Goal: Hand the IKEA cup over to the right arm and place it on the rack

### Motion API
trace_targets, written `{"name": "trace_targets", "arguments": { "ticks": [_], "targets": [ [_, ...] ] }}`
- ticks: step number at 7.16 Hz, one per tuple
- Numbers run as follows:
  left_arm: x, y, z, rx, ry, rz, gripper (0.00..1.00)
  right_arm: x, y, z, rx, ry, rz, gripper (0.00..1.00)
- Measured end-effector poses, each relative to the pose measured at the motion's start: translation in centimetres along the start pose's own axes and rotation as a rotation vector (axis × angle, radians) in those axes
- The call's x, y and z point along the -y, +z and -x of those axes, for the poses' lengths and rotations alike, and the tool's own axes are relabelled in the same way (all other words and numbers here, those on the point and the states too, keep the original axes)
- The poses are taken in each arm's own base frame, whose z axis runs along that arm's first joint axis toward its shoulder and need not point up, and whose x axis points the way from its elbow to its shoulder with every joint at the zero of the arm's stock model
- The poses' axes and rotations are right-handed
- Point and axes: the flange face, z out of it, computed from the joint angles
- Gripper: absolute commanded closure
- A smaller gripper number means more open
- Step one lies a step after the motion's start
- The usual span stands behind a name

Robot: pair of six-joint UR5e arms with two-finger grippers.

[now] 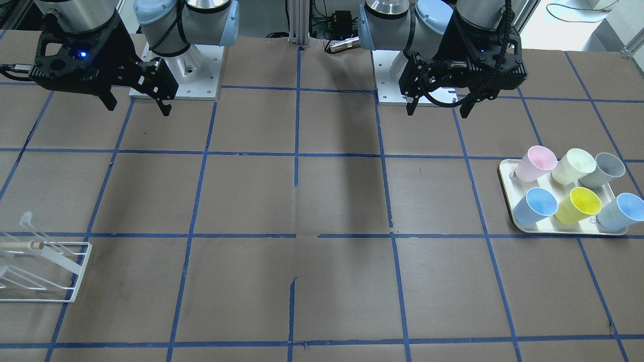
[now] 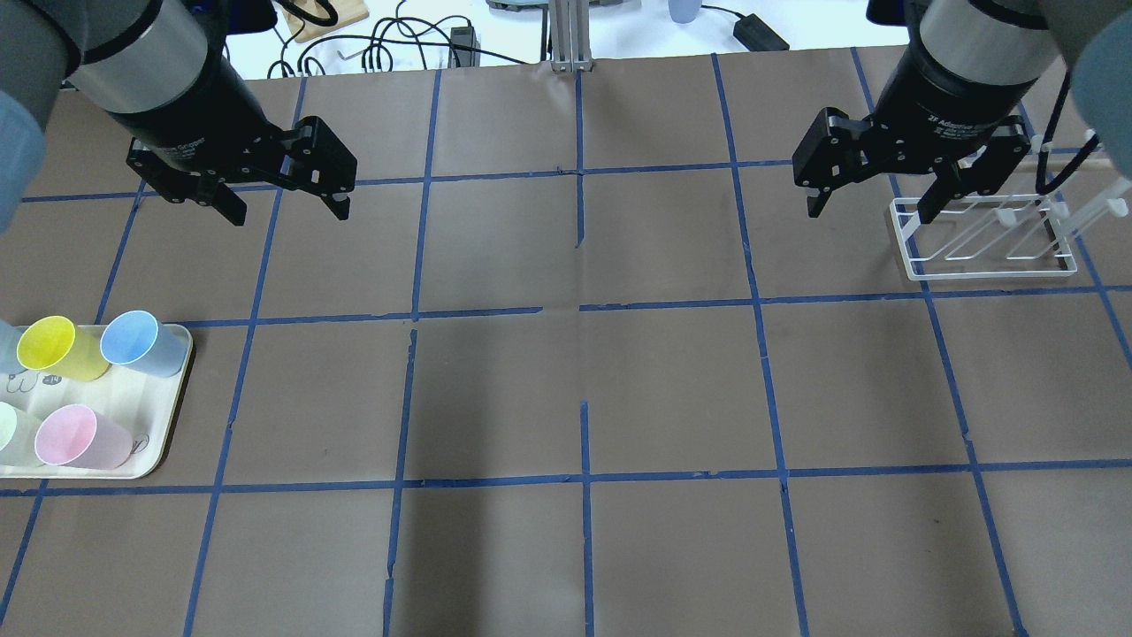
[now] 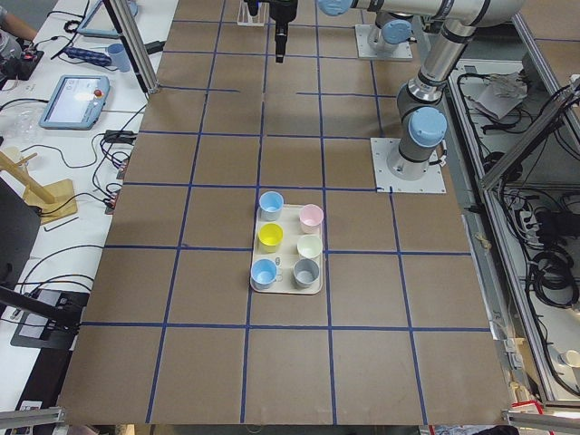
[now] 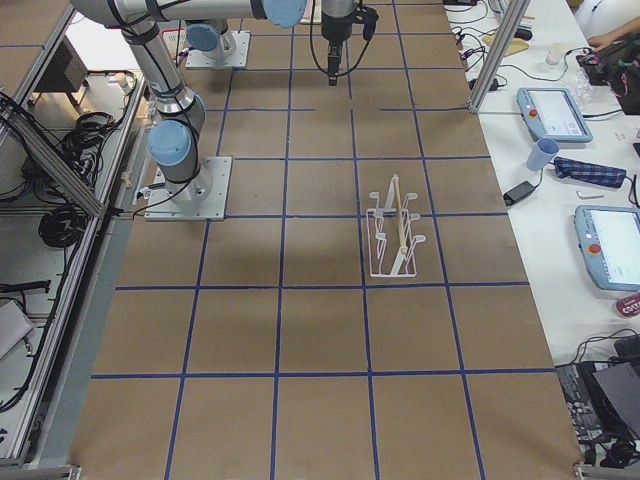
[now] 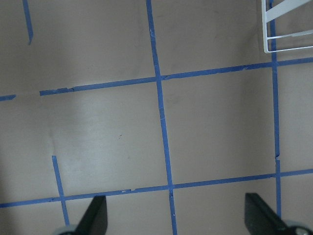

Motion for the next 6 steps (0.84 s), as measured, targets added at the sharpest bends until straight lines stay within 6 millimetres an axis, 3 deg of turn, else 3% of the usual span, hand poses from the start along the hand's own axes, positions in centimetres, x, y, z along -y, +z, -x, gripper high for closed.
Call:
{"name": "trace_targets", "arguments": {
  "ticks": [6],
  "targets": [
    [-1.1, 0.4, 0.0, 0.001, 0.003, 0.016, 0.0, 0.0, 0.0, 0.0, 0.0, 0.002, -0.001, 0.0]
  ]
}}
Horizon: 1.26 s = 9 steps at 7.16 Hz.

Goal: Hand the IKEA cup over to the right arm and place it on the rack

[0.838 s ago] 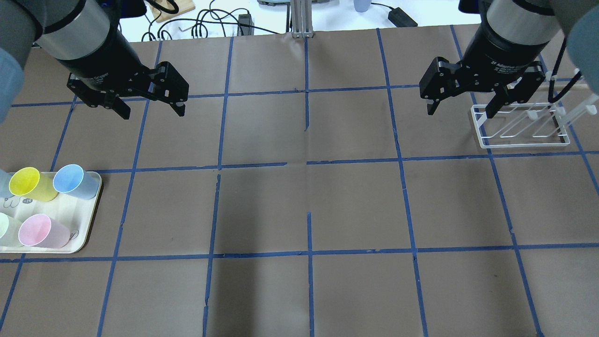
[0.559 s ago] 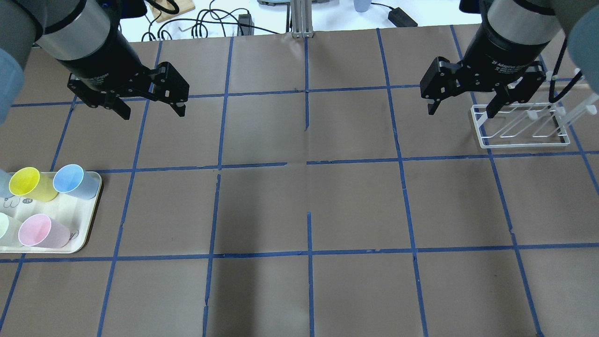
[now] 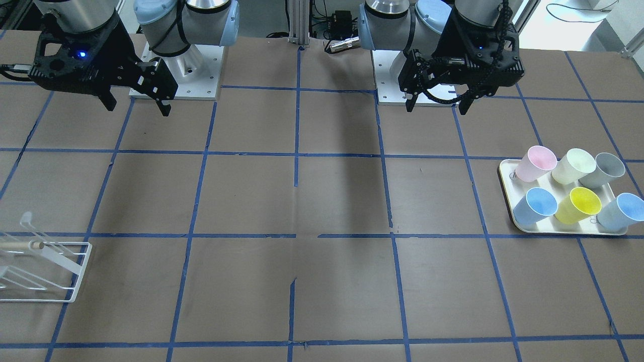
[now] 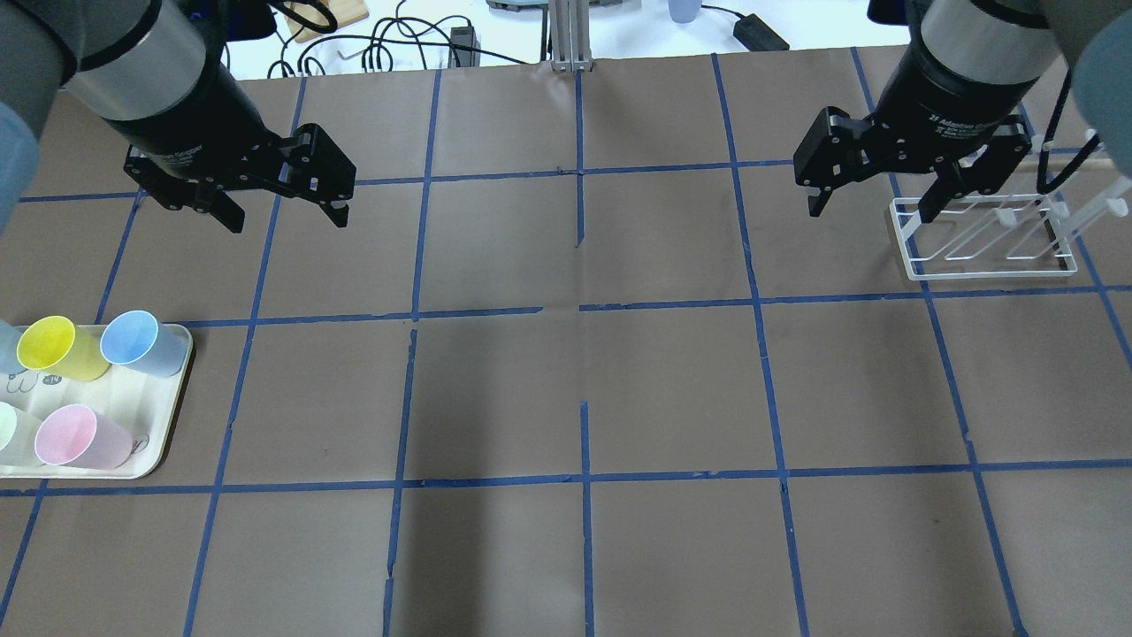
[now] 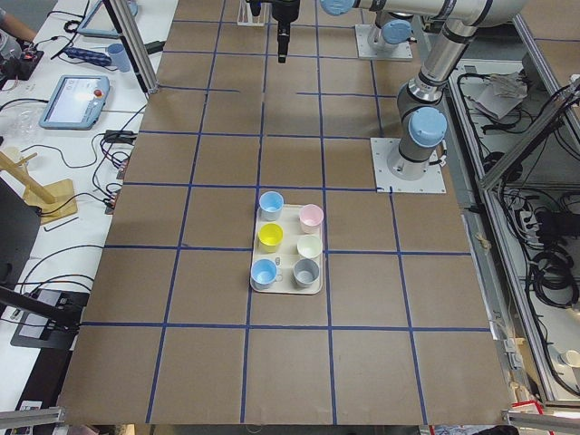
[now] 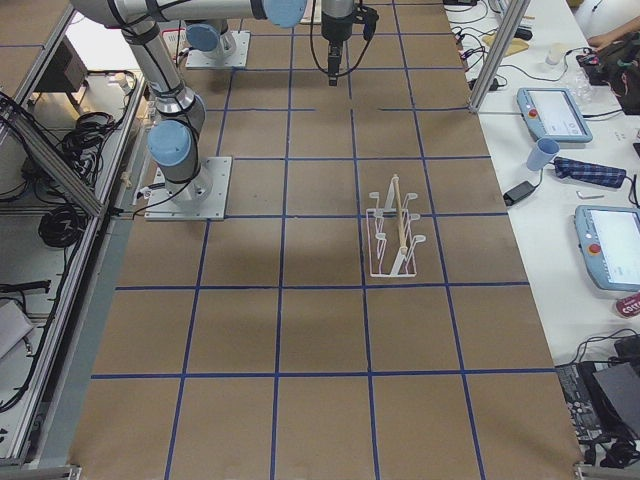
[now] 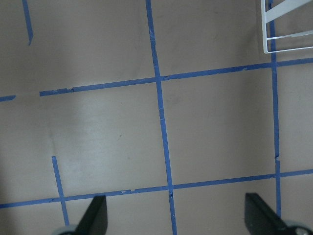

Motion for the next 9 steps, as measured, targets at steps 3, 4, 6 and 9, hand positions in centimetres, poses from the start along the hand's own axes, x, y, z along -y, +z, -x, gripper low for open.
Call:
{"name": "trace_targets", "arguments": {
  "ticks": [3, 4, 6, 9],
  "targets": [
    [-1.0, 2.2, 2.5, 0.06, -0.006, 0.017, 0.0, -0.1, 0.0, 0.0, 0.004, -0.004, 0.004, 0.0],
    [-0.5, 2.6, 6.1, 0.092, 0.003, 0.033, 0.0, 0.1, 0.1, -0.1, 0.004, -0.005, 0.004, 0.0],
    [-0.1, 4.2, 15.8, 0.1, -0.019, 0.09, 0.0, 0.5, 0.3, -0.6, 0.012, 0.021, 0.011, 0.0],
    [-1.5, 8.4, 29.4, 0.071, -0.008, 0.121, 0.0, 1.5, 0.2, 1.1, 0.323, 0.118, 0.046, 0.0]
  ]
}}
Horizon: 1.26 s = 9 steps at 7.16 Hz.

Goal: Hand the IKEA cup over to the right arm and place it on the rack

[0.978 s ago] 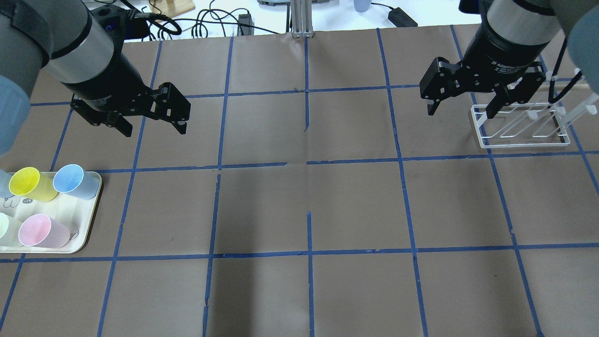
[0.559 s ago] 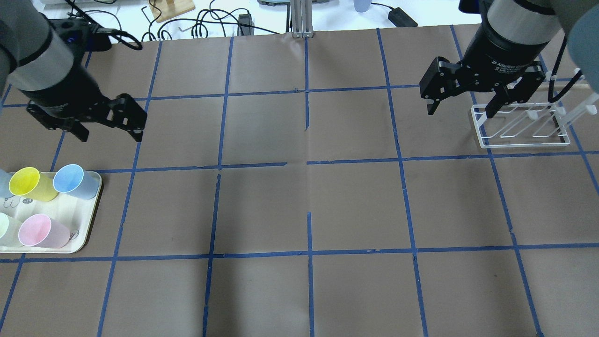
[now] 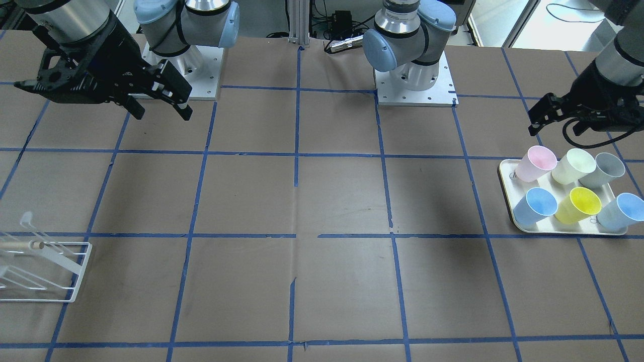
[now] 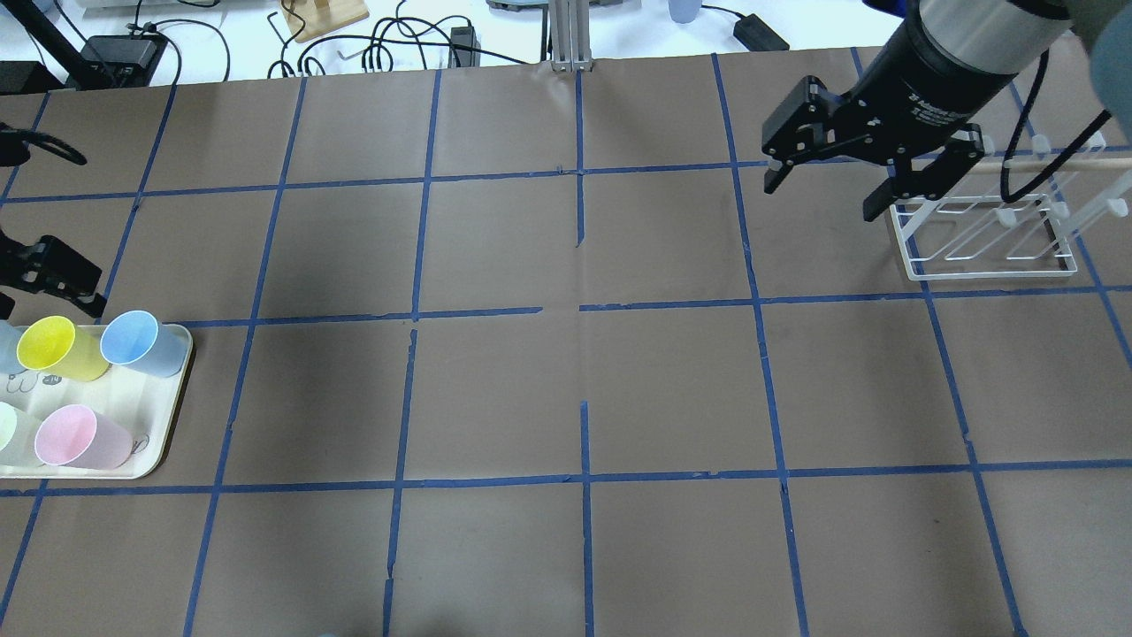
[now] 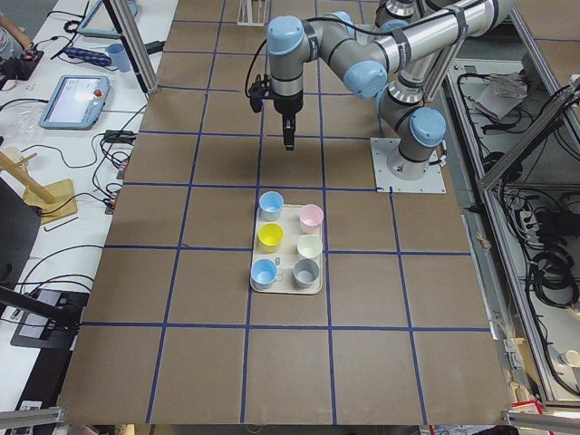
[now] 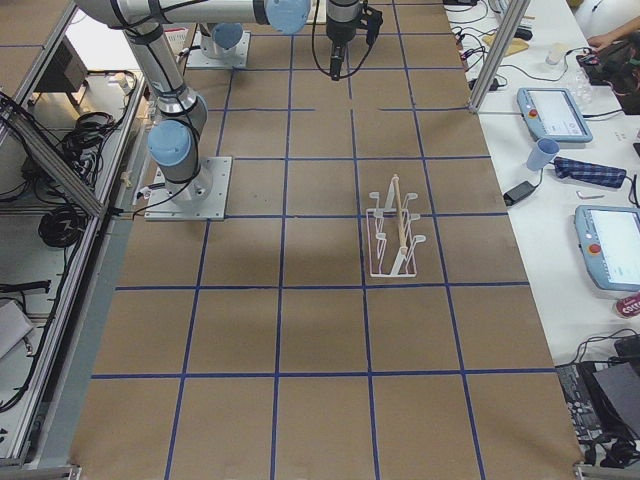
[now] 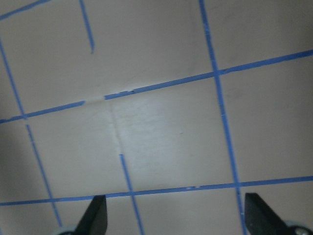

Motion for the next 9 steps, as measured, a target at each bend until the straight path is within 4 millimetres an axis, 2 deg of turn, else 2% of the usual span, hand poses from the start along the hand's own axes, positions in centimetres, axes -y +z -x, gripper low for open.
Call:
{"name": "trace_targets", "arguments": {
  "ticks": [2, 4, 5, 7, 9],
  "targets": [
    [-1.1, 3.7, 8.8, -0.016, 0.017, 0.006, 0.0, 0.4, 0.0, 1.4, 0.2, 0.049, 0.019, 0.0],
    [-2.4, 7.8, 16.6, -0.011, 0.068, -0.011, 0.0, 0.7, -0.4, 2.6, 0.346, 0.042, 0.023, 0.0],
    [-2.7, 10.3, 19.9, -0.01, 0.094, -0.024, 0.0, 1.0, -0.3, 3.5, 0.456, 0.044, 0.049, 0.0],
    [-3.5, 15.2, 25.6, -0.014, 0.111, -0.052, 0.0, 2.0, 0.9, 4.4, 0.563, 0.044, 0.096, 0.0],
    [-3.8, 18.3, 29.8, -0.036, 0.118, -0.079, 0.0, 2.1, 1.0, 5.4, 0.682, -0.015, 0.112, 0.0]
  ]
}}
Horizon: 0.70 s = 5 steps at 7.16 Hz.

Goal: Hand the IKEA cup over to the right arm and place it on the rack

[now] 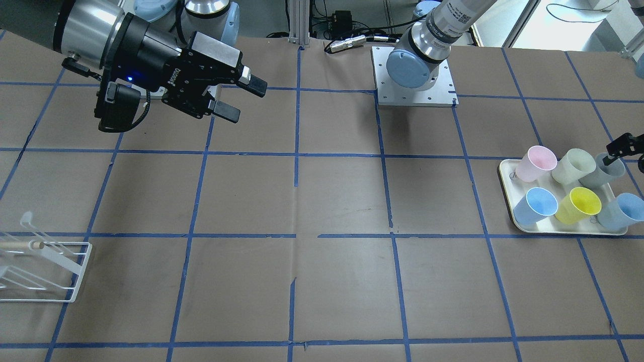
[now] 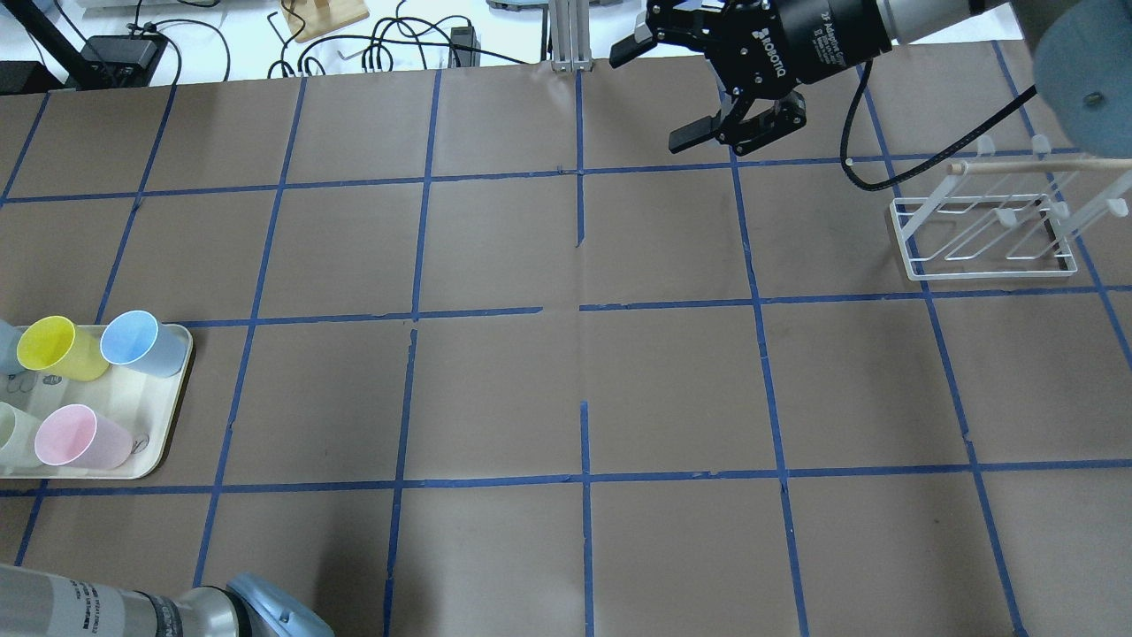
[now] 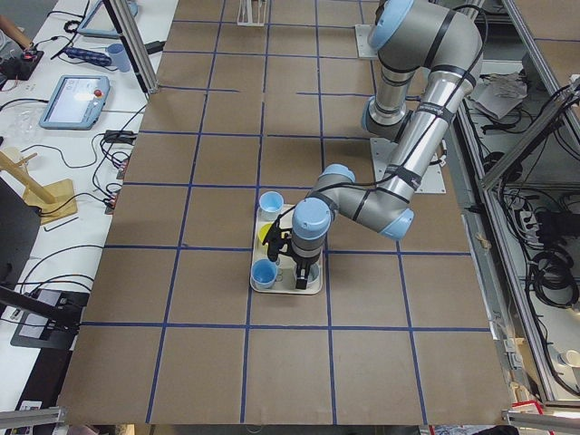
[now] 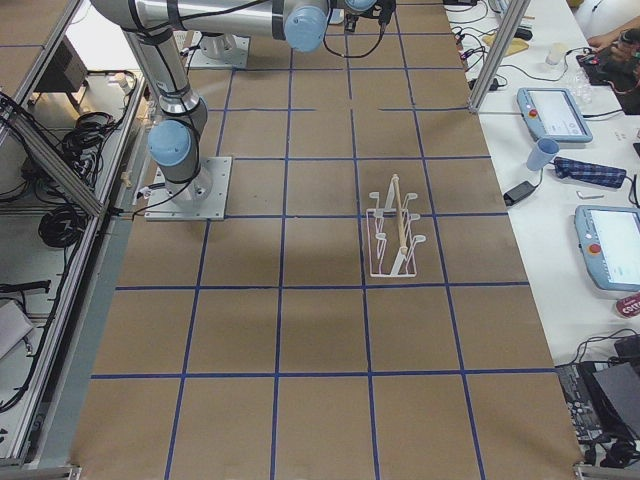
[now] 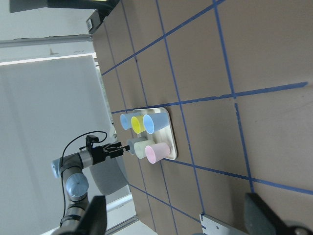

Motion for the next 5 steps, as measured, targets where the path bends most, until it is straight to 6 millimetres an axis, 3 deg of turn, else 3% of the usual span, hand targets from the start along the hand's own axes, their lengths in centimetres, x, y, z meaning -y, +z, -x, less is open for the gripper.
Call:
{"name": "trace_targets", "arguments": {
  "ticks": [1, 2, 3, 4, 5],
  "targets": [
    [-0.3, 0.9, 1.5, -0.009, -0.005, -0.002, 0.0, 0.1, 0.3, -0.6, 0.034, 0.007, 0.012, 0.0],
    [-0.5, 1.5, 2.3, -0.014, -0.009, -0.003, 0.11, 0.1, 0.9, -1.9, 0.065, 0.032, 0.025, 0.0],
    [-0.5, 1.9, 2.7, -0.018, -0.01, -0.002, 0.42, -0.1, 1.8, -3.1, 0.123, 0.053, 0.042, 0.0],
    [-0.5, 2.2, 2.9, -0.022, -0.008, 0.0, 0.6, -0.3, 2.5, -3.8, 0.189, 0.069, 0.053, 0.0],
    [-0.5, 2.5, 2.9, -0.023, -0.005, 0.001, 0.71, -0.4, 3.0, -4.3, 0.224, 0.077, 0.058, 0.0]
  ]
}}
